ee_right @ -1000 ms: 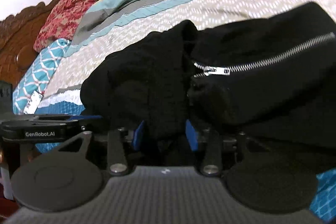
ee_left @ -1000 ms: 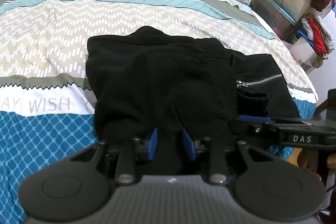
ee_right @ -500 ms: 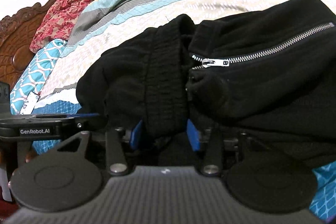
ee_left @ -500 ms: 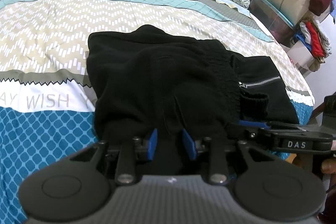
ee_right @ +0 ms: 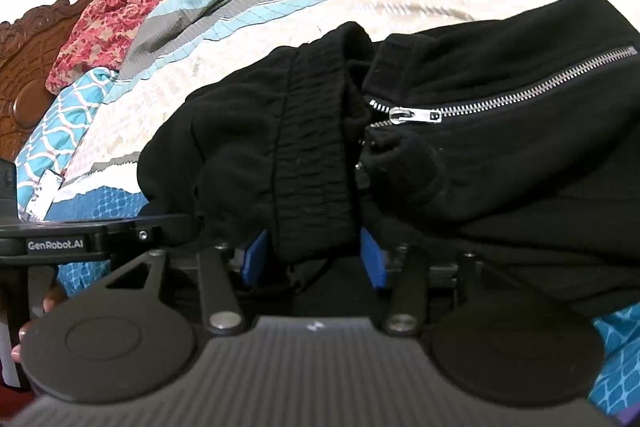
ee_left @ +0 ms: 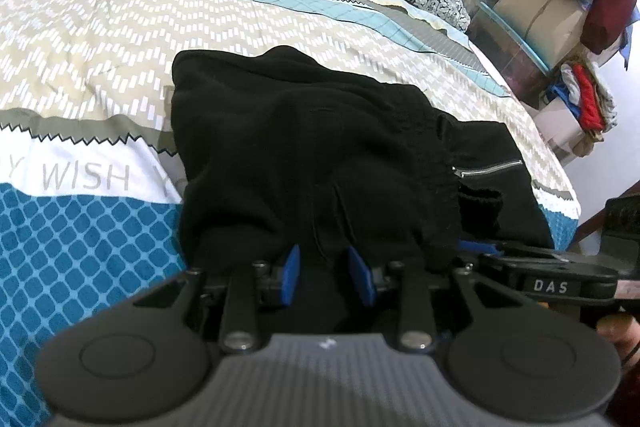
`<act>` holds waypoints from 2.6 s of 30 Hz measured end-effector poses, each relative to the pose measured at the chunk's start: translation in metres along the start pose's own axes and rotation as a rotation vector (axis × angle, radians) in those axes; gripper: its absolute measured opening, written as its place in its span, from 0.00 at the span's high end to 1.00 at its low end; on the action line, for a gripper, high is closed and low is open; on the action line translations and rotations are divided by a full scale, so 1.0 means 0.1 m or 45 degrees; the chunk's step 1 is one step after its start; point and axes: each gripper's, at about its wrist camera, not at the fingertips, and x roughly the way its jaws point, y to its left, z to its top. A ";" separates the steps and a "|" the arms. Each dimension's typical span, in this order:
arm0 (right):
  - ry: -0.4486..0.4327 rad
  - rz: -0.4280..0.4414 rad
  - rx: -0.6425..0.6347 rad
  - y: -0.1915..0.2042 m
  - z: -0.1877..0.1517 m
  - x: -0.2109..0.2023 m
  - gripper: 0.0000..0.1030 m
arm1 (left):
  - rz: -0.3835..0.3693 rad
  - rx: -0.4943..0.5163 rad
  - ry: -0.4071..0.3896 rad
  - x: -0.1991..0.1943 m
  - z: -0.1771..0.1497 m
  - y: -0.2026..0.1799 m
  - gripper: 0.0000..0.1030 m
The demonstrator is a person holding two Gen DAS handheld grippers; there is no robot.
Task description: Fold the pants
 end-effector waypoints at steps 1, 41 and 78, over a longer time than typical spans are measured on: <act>0.001 -0.007 -0.006 0.01 0.00 0.01 0.47 | -0.008 -0.008 -0.001 0.00 0.00 0.01 0.71; -0.016 0.039 0.018 -0.03 -0.03 0.05 0.44 | -0.125 0.142 -0.074 -0.15 -0.05 -0.25 0.00; -0.114 0.158 0.037 0.16 -0.03 -0.24 0.65 | -0.019 -0.016 -0.082 -0.17 0.34 0.07 0.51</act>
